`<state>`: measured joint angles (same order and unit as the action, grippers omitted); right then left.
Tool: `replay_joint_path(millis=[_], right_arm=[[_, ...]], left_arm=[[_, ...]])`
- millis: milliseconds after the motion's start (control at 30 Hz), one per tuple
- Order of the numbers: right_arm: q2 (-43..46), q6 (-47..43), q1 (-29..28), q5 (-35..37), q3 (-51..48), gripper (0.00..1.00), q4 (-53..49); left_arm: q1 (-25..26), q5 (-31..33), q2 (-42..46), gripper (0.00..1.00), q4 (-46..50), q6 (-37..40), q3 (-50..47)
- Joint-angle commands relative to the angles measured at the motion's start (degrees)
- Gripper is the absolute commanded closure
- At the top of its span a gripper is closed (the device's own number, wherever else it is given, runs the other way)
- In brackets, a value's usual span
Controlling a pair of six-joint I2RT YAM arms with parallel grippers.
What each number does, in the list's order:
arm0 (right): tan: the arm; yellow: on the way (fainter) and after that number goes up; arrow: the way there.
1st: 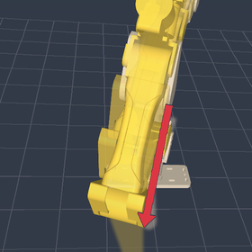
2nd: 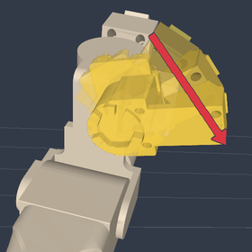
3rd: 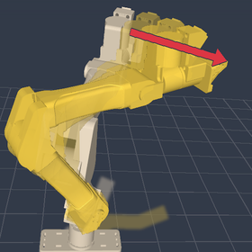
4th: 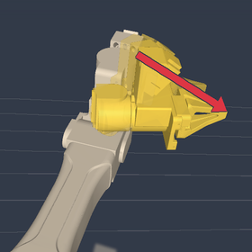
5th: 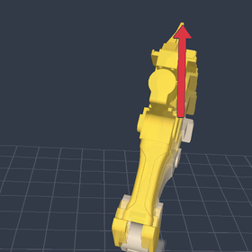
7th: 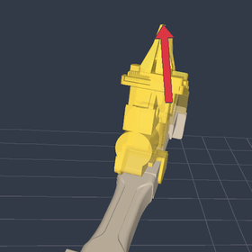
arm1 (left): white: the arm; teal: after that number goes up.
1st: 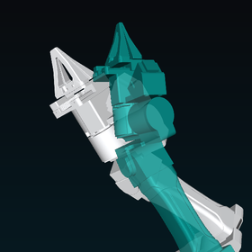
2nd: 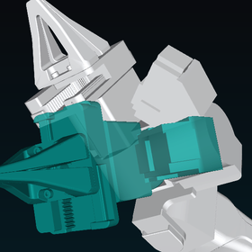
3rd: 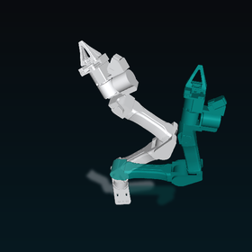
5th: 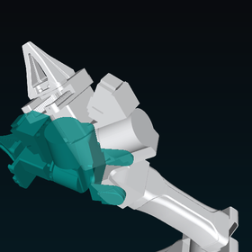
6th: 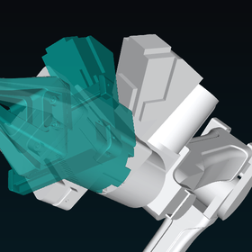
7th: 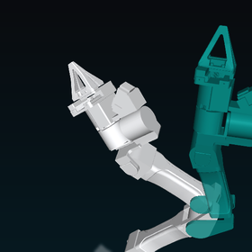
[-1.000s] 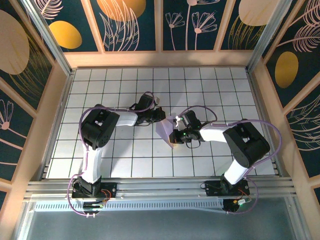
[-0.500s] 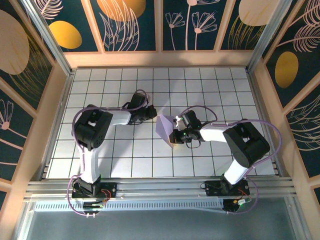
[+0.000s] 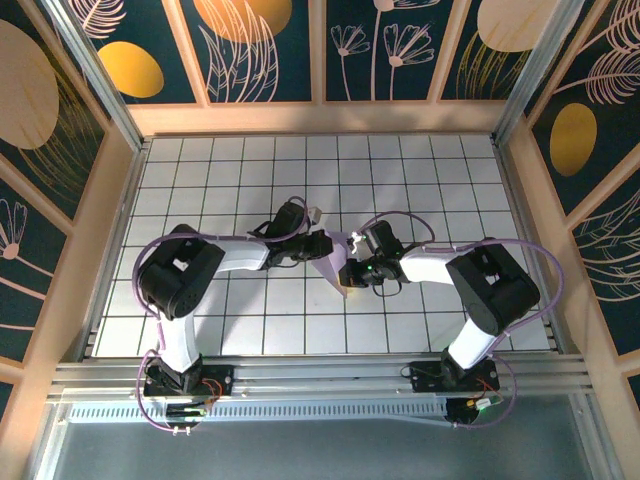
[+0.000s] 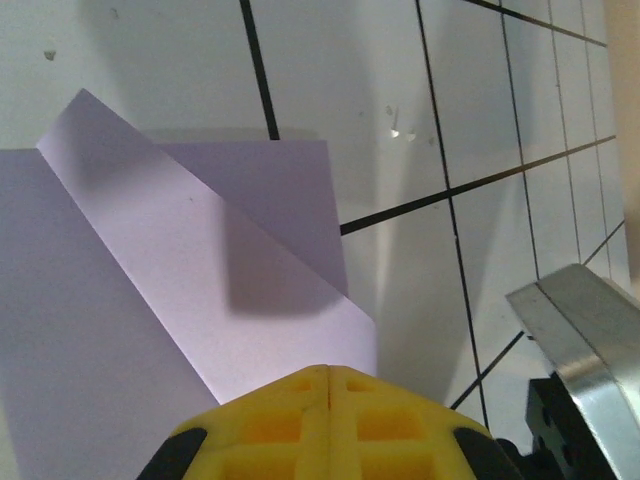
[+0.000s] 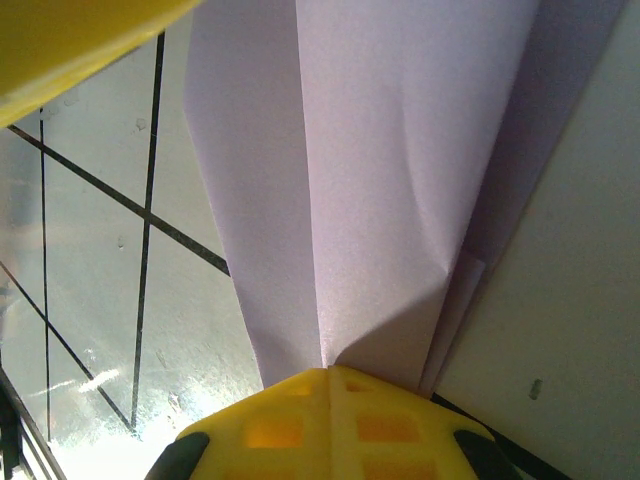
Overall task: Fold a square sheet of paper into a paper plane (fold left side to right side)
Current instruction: Fourth fold the wing at the center of the table.
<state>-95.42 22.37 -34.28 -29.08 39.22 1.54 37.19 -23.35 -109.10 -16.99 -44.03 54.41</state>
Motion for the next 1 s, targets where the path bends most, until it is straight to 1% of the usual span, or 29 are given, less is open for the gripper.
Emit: replay_joint_path(millis=[0,67,267,433,533,633,800,967], right_arm=[[-3.82,-1.15,0.35,4.25,-3.71,1.00,-11.92],[-3.52,-1.01,0.27,3.91,-3.56,1.00,-11.61],[-1.44,-1.45,0.34,2.55,-1.97,1.00,-11.41],[2.13,-1.29,0.42,-2.34,-0.05,1.00,-9.45],[5.05,0.33,0.91,-6.21,0.66,1.00,-7.06],[6.48,1.49,1.54,-8.47,1.12,1.00,-4.60],[4.73,3.49,1.61,-7.93,1.47,1.00,0.00],[0.70,5.97,1.51,-6.30,2.38,1.00,6.36]], left_arm=[[0.16,-0.54,-2.73,0.96,-0.51,-0.73,0.97],[0.09,0.94,-3.38,0.97,1.32,-0.37,2.74],[0.16,3.36,-5.45,0.98,4.92,-0.68,3.15],[0.12,6.27,-5.42,1.00,8.87,-0.67,3.86],[0.12,6.51,-5.32,1.00,9.61,-1.05,3.71],[0.40,6.23,-5.20,1.00,9.62,-1.62,3.36],[0.93,5.78,-5.00,1.00,8.67,-2.44,2.48],[1.00,5.69,-5.01,1.00,8.21,-2.78,2.10]])
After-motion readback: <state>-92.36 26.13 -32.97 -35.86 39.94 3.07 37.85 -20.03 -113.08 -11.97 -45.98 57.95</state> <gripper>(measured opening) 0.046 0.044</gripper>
